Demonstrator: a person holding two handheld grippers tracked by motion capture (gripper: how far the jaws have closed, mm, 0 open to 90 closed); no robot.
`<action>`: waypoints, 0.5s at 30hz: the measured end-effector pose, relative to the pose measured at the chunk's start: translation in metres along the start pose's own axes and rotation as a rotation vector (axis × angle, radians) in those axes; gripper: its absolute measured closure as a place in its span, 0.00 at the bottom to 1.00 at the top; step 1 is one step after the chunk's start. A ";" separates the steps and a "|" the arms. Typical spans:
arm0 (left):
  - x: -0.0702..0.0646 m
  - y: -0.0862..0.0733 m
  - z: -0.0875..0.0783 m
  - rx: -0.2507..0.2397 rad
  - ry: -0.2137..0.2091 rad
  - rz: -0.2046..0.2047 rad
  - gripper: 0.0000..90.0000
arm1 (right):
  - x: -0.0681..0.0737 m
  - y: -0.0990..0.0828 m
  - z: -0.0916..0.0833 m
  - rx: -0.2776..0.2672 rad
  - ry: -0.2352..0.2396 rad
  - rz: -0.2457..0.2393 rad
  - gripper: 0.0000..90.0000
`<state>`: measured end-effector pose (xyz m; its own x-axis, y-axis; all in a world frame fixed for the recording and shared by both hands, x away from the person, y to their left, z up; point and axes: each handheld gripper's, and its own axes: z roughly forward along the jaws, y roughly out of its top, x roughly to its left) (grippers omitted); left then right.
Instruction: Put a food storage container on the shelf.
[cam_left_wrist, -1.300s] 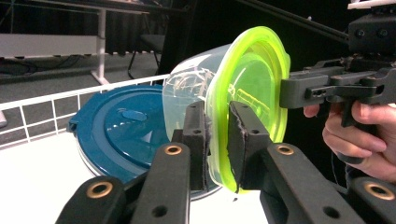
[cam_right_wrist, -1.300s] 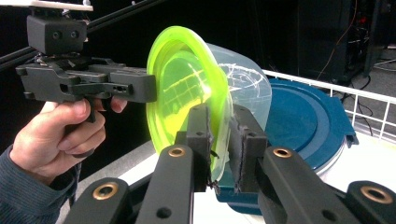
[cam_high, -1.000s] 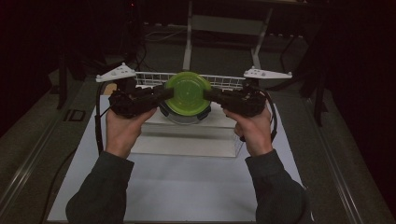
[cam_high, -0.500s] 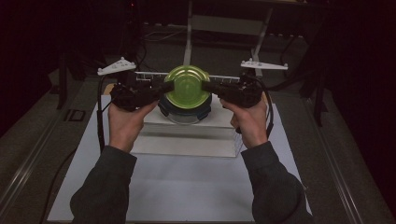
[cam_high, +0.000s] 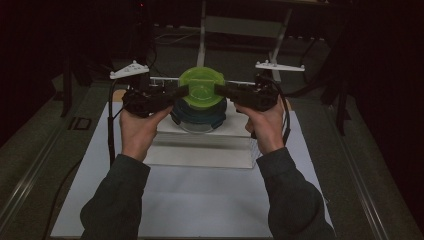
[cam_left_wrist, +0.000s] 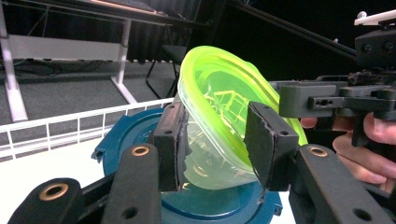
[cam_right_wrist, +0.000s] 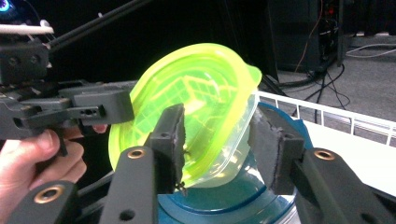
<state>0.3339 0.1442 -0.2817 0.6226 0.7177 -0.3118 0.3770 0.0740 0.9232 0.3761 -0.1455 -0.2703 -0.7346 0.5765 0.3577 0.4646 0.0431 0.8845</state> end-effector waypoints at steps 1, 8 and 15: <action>0.000 0.000 0.000 -0.002 0.003 -0.002 0.65 | 0.000 0.000 0.000 -0.001 0.001 0.000 0.59; -0.001 0.000 0.000 -0.006 0.014 -0.005 0.64 | -0.001 0.001 0.002 0.000 0.015 0.013 0.55; -0.001 0.000 -0.001 -0.008 0.018 -0.008 0.63 | 0.001 0.004 0.003 -0.001 0.018 0.022 0.51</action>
<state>0.3325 0.1436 -0.2816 0.6076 0.7292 -0.3148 0.3762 0.0848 0.9227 0.3784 -0.1428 -0.2677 -0.7330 0.5629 0.3819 0.4796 0.0297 0.8770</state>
